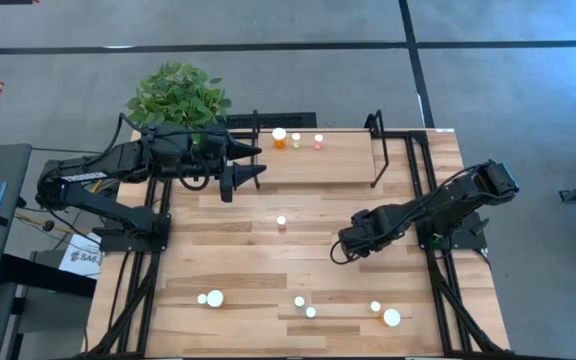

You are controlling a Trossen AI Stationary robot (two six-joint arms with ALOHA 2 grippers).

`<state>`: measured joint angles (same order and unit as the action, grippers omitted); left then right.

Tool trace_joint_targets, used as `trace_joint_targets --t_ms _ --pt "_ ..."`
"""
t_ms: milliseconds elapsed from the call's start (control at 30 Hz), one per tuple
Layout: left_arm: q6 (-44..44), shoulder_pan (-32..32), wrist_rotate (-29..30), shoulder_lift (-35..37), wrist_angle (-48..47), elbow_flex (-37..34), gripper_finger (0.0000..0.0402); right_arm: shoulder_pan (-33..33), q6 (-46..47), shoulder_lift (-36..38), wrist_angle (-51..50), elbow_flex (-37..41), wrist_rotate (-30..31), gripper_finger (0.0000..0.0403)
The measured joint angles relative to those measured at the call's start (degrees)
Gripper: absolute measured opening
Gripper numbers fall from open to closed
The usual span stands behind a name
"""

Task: Pick and place medicine bottles onto shelf by color
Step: Put the top blue pill bottle on the shelf

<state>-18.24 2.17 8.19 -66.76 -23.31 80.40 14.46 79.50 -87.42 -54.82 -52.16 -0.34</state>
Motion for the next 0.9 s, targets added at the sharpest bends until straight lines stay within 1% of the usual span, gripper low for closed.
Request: trace_joint_targets --t_ms 200,333,467,733,800,900 --pt "0.0 0.0 0.0 0.0 0.0 0.0 0.0237 0.0 -1.4 0.0 -0.1 0.0 -1.0 0.0212" --pt "0.0 0.0 0.0 0.0 0.0 0.0 0.0237 0.0 -1.6 0.0 -0.2 0.0 -1.0 0.0216" --pt "0.0 0.0 0.0 0.0 0.0 0.0 0.0237 0.0 -1.6 0.0 -0.2 0.0 -1.1 0.0196" --pt "0.0 0.0 0.0 0.0 -0.1 0.0 0.0237 0.0 -2.0 0.0 -0.2 -0.1 -2.1 0.0125" --pt "0.0 0.0 0.0 0.0 -0.2 0.0 0.0237 0.0 -2.2 0.0 -0.3 -0.3 -2.8 0.0117" --pt "0.0 0.0 0.0 0.0 -0.2 0.0 0.0237 -0.5 -3.9 0.0 -0.6 -2.1 -3.0 0.0121"
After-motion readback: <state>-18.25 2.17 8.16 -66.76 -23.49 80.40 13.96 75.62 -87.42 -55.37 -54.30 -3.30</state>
